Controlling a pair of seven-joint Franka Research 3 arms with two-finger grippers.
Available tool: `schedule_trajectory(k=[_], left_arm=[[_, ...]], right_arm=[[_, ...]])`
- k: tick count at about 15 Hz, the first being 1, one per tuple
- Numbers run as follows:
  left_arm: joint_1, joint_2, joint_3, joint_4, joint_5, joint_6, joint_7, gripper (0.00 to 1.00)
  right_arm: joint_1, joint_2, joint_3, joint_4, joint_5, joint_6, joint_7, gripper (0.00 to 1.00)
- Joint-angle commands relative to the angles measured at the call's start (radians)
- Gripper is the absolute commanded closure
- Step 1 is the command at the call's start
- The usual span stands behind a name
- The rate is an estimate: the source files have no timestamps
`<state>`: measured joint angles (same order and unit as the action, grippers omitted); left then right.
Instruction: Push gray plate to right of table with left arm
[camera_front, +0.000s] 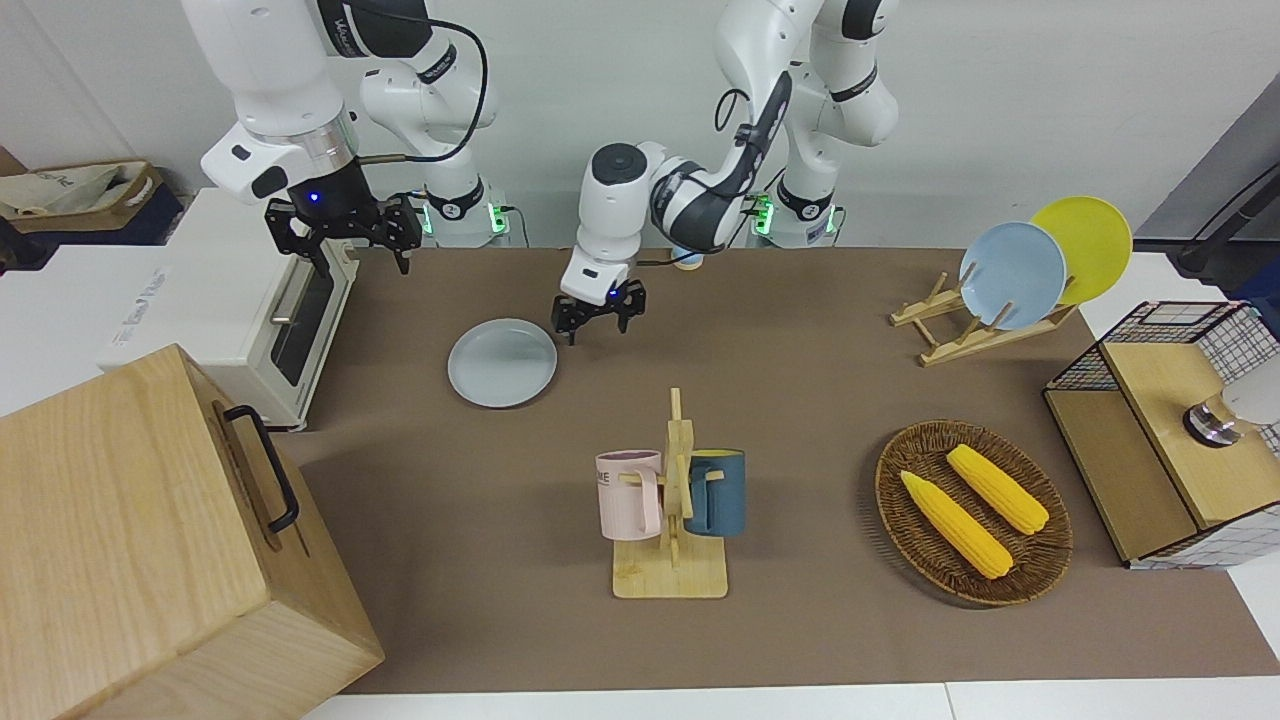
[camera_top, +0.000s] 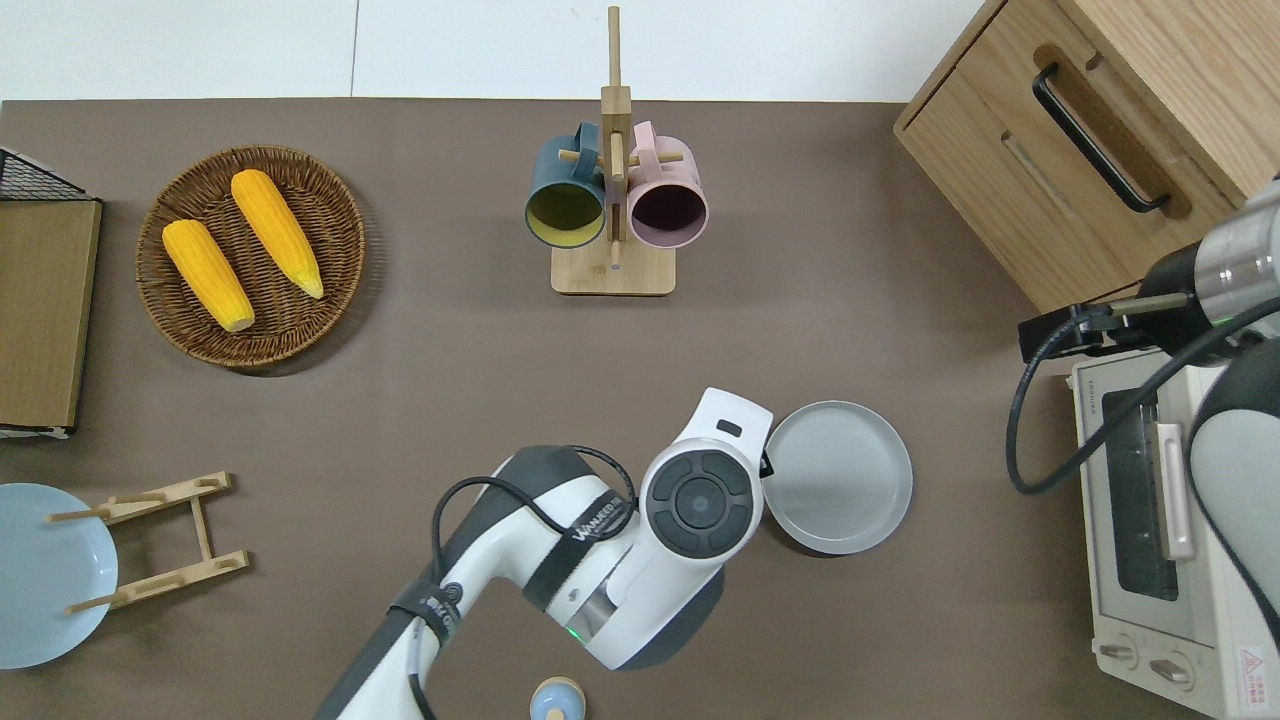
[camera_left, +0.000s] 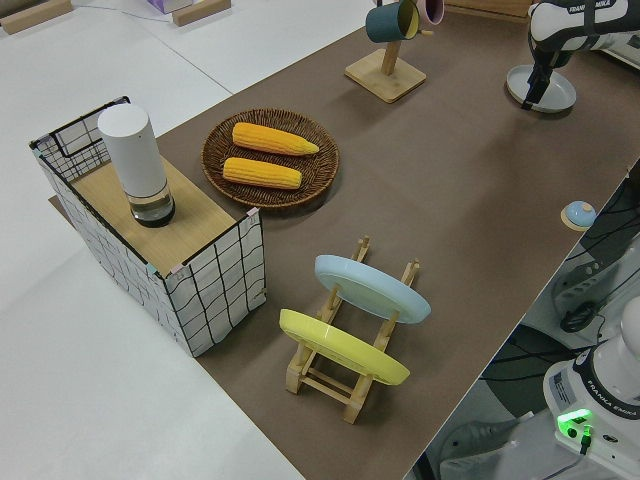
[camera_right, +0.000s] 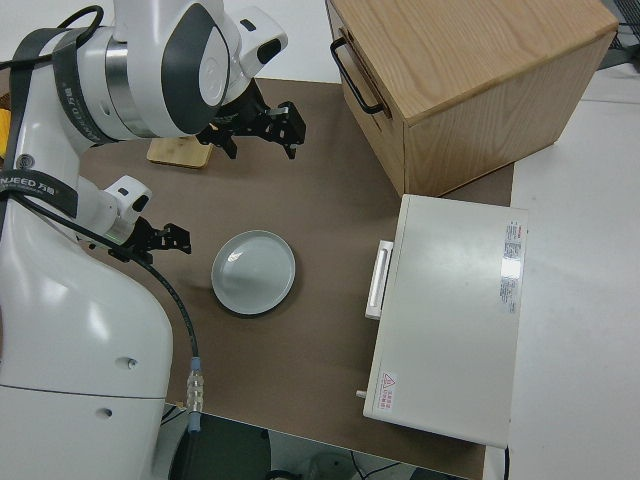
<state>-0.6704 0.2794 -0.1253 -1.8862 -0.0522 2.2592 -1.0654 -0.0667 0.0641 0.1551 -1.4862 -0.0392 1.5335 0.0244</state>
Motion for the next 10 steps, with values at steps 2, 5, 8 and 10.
schedule_trajectory(k=[2, 5, 8, 10], left_arm=[[0.129, -0.153, -0.002, -0.07, -0.078, -0.145, 0.217, 0.01], [0.227, -0.212, -0.002, -0.073, -0.092, -0.256, 0.347, 0.01], [0.317, -0.255, -0.001, -0.073, -0.092, -0.352, 0.47, 0.01], [0.374, -0.279, -0.002, -0.071, -0.09, -0.404, 0.545, 0.01]], right_arm=[[-0.001, -0.006, 0.0, 0.001, 0.007, -0.01, 0.003, 0.017], [-0.001, -0.006, 0.0, 0.001, 0.007, -0.01, 0.003, 0.017], [-0.001, -0.006, 0.0, 0.001, 0.007, -0.01, 0.003, 0.017], [-0.001, -0.006, 0.0, 0.001, 0.007, -0.01, 0.003, 0.017]])
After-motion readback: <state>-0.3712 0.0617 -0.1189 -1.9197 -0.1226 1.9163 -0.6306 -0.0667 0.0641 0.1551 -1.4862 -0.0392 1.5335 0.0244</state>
